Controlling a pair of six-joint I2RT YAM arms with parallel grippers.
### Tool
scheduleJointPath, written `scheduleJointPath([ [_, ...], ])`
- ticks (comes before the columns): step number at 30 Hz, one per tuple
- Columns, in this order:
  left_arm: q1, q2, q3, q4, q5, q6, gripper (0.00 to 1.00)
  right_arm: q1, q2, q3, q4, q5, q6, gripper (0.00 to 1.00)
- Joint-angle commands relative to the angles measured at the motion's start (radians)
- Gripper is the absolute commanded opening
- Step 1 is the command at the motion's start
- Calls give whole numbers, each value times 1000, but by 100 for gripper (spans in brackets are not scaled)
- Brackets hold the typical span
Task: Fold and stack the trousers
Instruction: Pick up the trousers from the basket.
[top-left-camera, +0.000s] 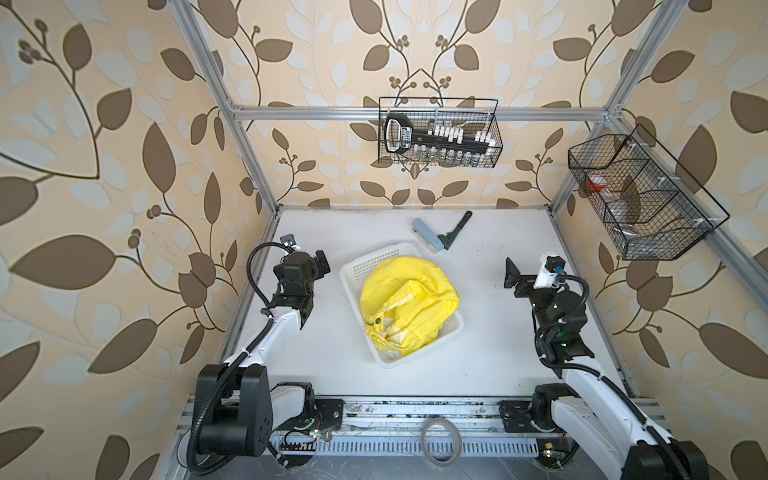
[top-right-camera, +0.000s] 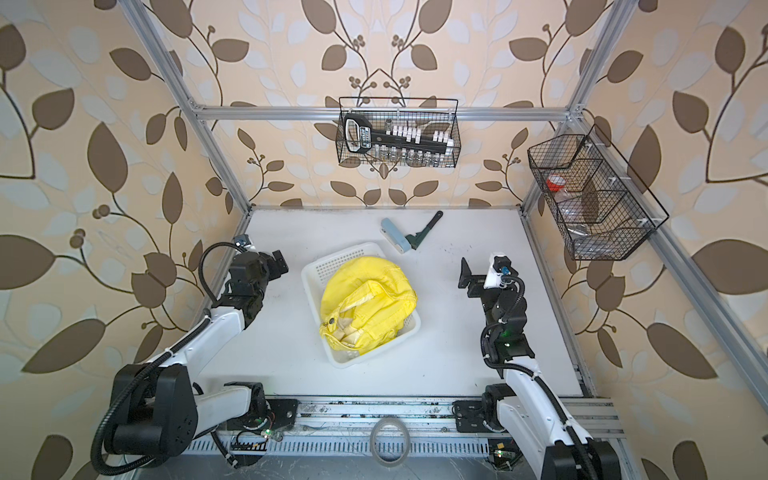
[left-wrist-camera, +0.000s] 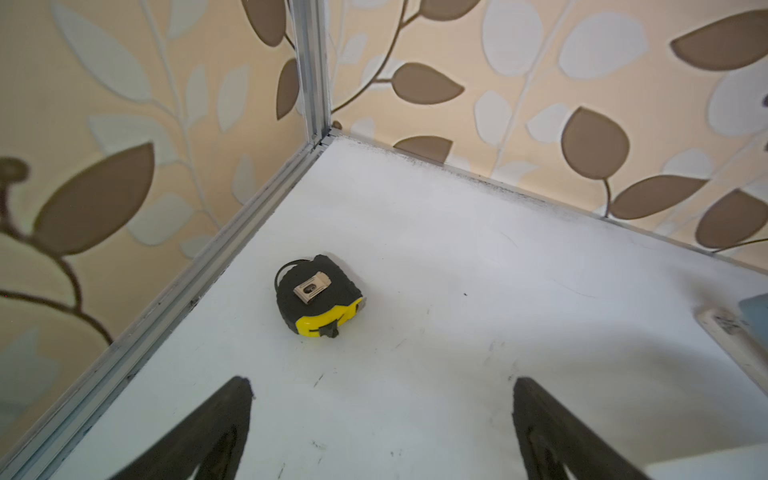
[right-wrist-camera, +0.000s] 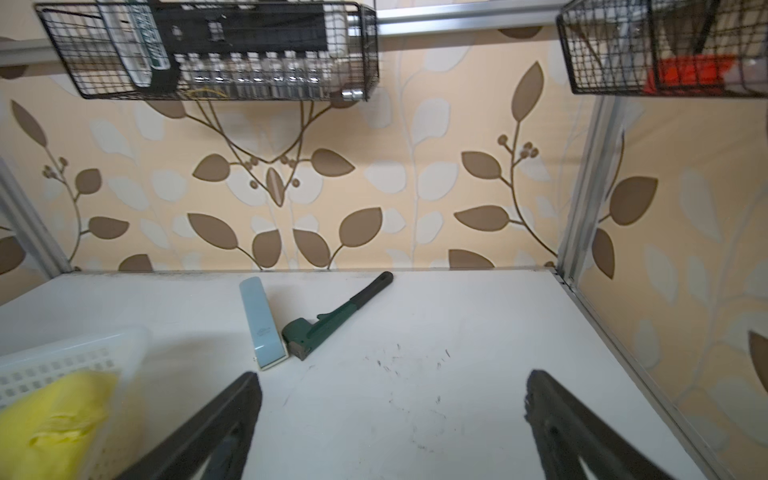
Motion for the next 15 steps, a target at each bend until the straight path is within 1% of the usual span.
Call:
scheduleJointPath([
  [1,-1,-38,146,-271,157,-32,99,63,-50,107,-234,-83,-11,100],
  [3,-10,-37,234,-385,287,21,99,117,-57,179,-349,-121,-43,100],
  [5,-22,-28,313,-493,392,90,99,176,-58,241,-451,-152,-76,100],
  [10,-41,33,459,-718,597,276,99,327,-38,366,-689,-252,-196,100],
  [12,-62,85,520,-800,637,345,99,399,-21,404,-765,-266,-254,100],
  [15,-119,168,599,-869,643,444,99,514,34,437,-832,-224,-337,100],
])
